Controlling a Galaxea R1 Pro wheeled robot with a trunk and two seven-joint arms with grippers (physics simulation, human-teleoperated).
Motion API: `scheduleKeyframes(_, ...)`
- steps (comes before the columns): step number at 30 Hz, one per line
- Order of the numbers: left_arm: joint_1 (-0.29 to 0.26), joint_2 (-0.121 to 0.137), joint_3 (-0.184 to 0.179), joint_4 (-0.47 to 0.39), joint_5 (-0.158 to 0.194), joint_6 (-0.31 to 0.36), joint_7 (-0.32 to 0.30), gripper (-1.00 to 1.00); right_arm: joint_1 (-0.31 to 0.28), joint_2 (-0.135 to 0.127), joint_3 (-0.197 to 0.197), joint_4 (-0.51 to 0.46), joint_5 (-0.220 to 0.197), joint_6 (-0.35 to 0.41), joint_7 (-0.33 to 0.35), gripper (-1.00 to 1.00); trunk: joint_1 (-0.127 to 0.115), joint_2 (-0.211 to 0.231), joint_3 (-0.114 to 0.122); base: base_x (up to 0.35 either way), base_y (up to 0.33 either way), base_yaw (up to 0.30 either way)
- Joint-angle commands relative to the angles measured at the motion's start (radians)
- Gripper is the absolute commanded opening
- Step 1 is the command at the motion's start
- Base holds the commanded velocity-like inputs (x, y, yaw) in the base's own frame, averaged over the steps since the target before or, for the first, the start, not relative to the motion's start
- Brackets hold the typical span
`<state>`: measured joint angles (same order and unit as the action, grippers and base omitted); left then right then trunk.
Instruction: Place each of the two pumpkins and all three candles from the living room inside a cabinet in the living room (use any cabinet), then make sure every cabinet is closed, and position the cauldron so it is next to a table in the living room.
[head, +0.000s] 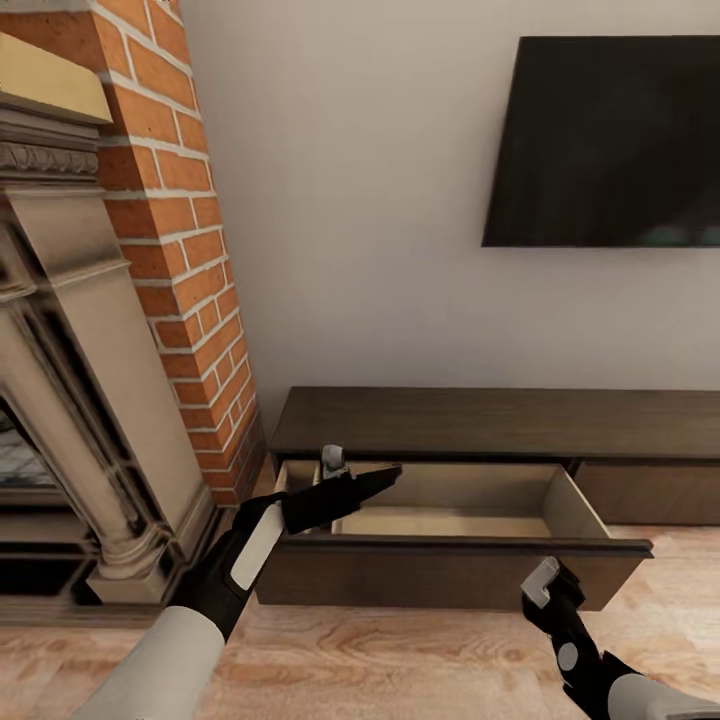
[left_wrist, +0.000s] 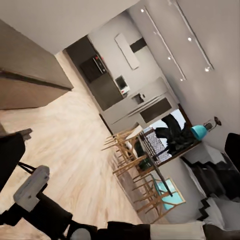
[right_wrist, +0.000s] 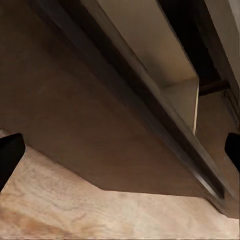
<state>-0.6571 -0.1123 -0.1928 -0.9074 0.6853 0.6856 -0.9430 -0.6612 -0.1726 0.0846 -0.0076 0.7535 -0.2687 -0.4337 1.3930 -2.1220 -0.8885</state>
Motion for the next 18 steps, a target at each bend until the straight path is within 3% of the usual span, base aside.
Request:
scheduleKeyframes(1,0.000,0.001,0.000,0.017,0.000,0.000,0.001,1.00,0.000,-0.008,0.000,-0.004,-0.017,-0.003,0.025,1.00,-0.004,0.007,0.003,0.000,0.000,0.000)
scheduleKeyframes(4,0.000,0.005,0.001,0.124,-0.004,-0.004,0.004,1.00,0.000,-0.044,-0.023,-0.025,-0.113,-0.013,0.158,1.00,-0.015,0.028,0.013,0.000,0.000,0.000)
scheduleKeyframes(6,0.000,0.008,0.003,0.208,-0.006,-0.024,0.005,1.00,0.000,-0.078,-0.060,-0.046,-0.214,-0.016,0.268,1.00,-0.023,0.042,0.019,0.000,0.000,0.000)
scheduleKeyframes(7,0.001,0.030,0.002,0.309,-0.007,-0.108,0.007,1.00,0.000,-0.141,-0.097,-0.063,-0.360,-0.017,0.470,1.00,-0.027,0.049,0.022,0.000,0.000,0.000)
scheduleKeyframes(10,0.001,0.053,0.000,0.426,-0.007,-0.193,0.007,1.00,0.000,-0.194,-0.107,-0.062,-0.468,-0.011,0.689,1.00,-0.038,0.070,0.031,0.000,0.000,0.000)
scheduleKeyframes(11,0.001,0.064,0.000,0.553,-0.007,-0.233,0.006,1.00,0.000,-0.224,-0.110,-0.046,-0.540,-0.003,0.822,1.00,-0.042,0.077,0.035,0.000,0.000,-0.113)
scheduleKeyframes(13,0.004,0.067,0.000,0.621,-0.007,-0.265,0.004,1.00,0.000,-0.229,-0.110,-0.019,-0.553,-0.002,0.846,1.00,-0.046,0.084,0.040,0.000,0.000,-0.165)
scheduleKeyframes(15,0.021,0.072,0.000,0.736,-0.005,-0.406,-0.005,1.00,0.000,-0.231,-0.111,0.012,-0.559,-0.001,0.857,1.00,-0.046,0.084,0.042,0.000,0.000,-0.209)
scheduleKeyframes(18,0.045,0.078,0.000,0.809,-0.002,-0.498,-0.014,1.00,0.002,-0.231,-0.111,0.050,-0.562,-0.005,0.860,1.00,-0.046,0.084,0.046,0.000,0.000,-0.223)
